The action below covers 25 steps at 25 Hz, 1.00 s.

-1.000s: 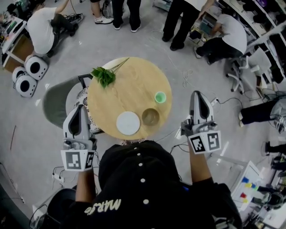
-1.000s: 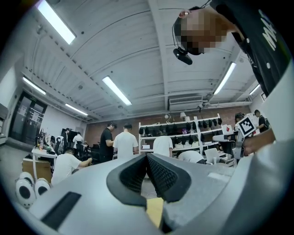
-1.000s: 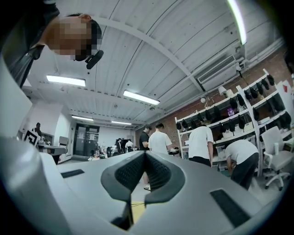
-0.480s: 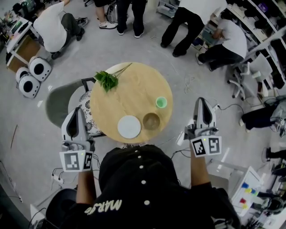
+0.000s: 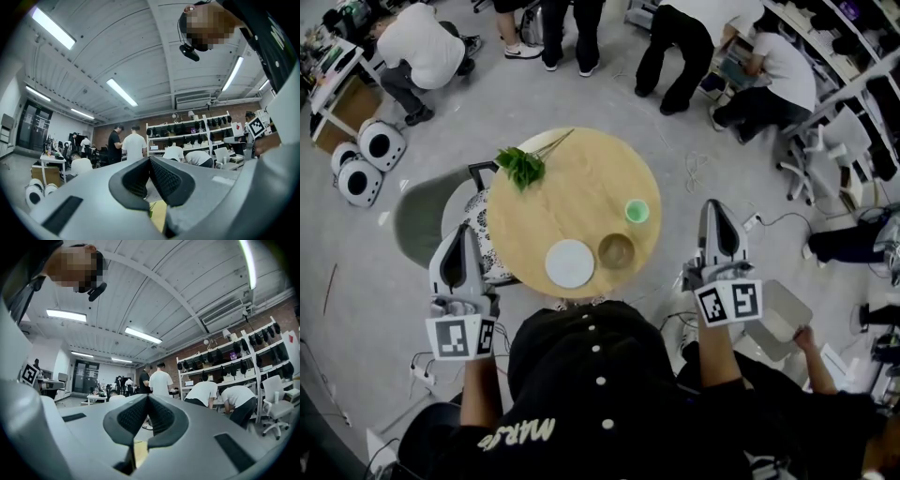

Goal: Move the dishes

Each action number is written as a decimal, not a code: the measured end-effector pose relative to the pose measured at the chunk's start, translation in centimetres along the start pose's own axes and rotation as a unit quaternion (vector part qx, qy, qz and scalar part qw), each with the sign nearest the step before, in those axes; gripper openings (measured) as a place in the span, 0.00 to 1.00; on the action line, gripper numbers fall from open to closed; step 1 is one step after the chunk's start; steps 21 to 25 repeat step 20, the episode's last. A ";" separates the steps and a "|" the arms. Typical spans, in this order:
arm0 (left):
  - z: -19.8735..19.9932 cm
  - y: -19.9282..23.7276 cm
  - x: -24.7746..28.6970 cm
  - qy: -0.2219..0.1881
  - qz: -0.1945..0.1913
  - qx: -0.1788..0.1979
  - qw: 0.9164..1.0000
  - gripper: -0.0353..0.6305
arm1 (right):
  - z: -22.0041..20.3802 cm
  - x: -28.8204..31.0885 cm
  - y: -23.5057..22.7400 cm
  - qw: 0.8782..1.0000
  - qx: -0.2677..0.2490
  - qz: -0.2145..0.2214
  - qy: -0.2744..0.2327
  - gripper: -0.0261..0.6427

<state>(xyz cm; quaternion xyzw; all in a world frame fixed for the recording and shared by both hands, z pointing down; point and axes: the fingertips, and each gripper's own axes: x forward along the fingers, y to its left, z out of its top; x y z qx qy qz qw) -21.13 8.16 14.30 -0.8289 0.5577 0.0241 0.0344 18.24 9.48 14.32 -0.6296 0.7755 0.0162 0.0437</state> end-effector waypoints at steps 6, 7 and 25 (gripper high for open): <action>-0.1 -0.1 0.1 -0.002 -0.004 0.000 1.000 0.06 | -0.2 0.2 0.4 1.000 -0.010 0.001 0.005 0.03; -0.1 -0.2 0.1 -0.002 -0.005 0.001 1.000 0.06 | -0.2 0.2 0.5 1.000 -0.011 0.002 0.006 0.03; -0.5 -0.9 0.5 0.006 -0.015 -0.006 1.000 0.06 | -0.3 0.5 1.2 1.000 -0.016 0.011 0.015 0.03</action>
